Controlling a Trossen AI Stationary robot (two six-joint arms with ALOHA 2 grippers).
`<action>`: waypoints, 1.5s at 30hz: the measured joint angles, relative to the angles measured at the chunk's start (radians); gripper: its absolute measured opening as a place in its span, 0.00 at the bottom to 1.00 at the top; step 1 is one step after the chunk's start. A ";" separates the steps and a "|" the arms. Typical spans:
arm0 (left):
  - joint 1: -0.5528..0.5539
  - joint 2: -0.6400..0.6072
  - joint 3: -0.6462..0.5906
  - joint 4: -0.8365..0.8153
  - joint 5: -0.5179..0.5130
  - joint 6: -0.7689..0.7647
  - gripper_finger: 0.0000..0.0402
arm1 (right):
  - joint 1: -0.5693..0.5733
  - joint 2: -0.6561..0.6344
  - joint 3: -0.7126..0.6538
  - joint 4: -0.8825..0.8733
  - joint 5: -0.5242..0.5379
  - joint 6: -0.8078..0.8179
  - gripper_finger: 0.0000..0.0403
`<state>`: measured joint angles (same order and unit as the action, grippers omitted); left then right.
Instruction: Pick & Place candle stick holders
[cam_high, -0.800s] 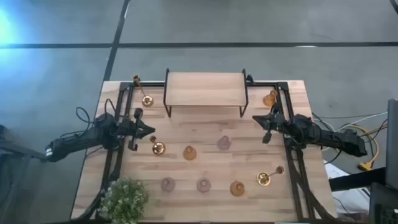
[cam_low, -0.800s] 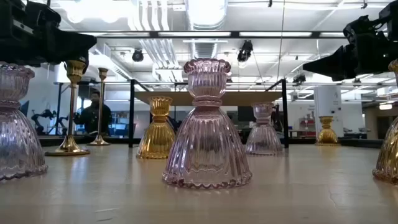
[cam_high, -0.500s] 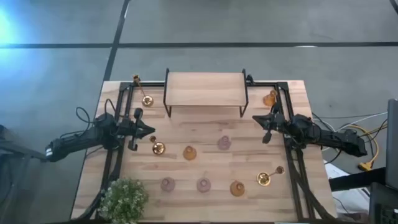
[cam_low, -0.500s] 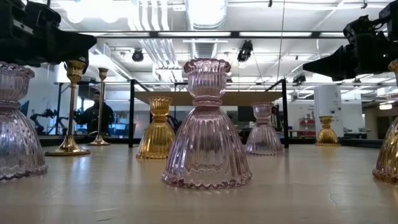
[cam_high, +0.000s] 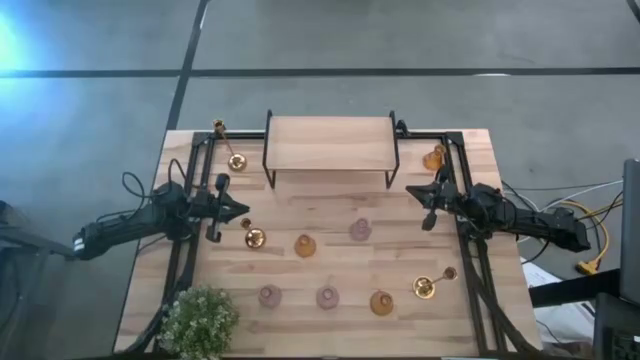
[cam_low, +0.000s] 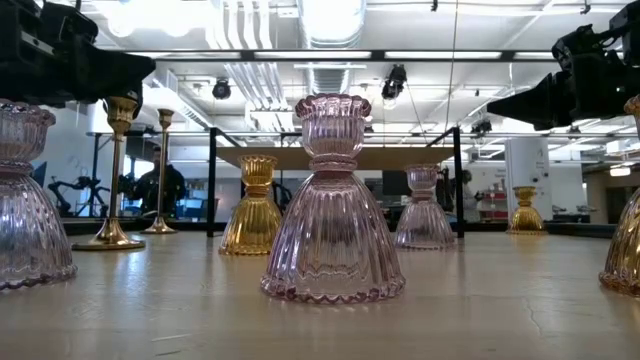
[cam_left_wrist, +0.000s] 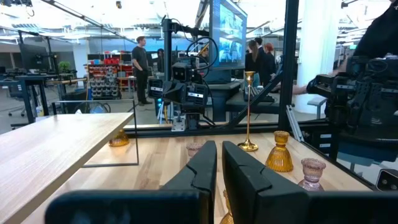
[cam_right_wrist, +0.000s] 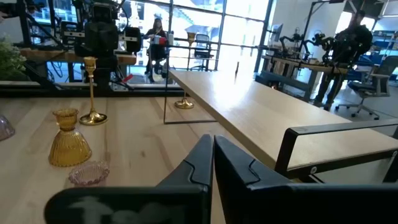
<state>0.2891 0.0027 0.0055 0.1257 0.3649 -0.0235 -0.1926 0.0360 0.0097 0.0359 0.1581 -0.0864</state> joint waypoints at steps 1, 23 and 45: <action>0.000 0.000 0.000 0.000 0.000 0.000 0.07 | 0.000 0.000 0.000 0.000 0.000 0.000 0.02; 0.000 0.000 0.000 0.000 0.000 0.000 0.07 | 0.000 0.000 0.000 0.000 0.000 0.000 0.02; 0.000 0.000 0.000 0.000 0.000 0.000 0.07 | -0.001 0.001 0.000 0.231 0.014 -0.001 0.02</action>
<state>0.2890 0.0028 0.0055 0.1254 0.3649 -0.0235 -0.1940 0.0365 0.0095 0.2670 0.1723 -0.0872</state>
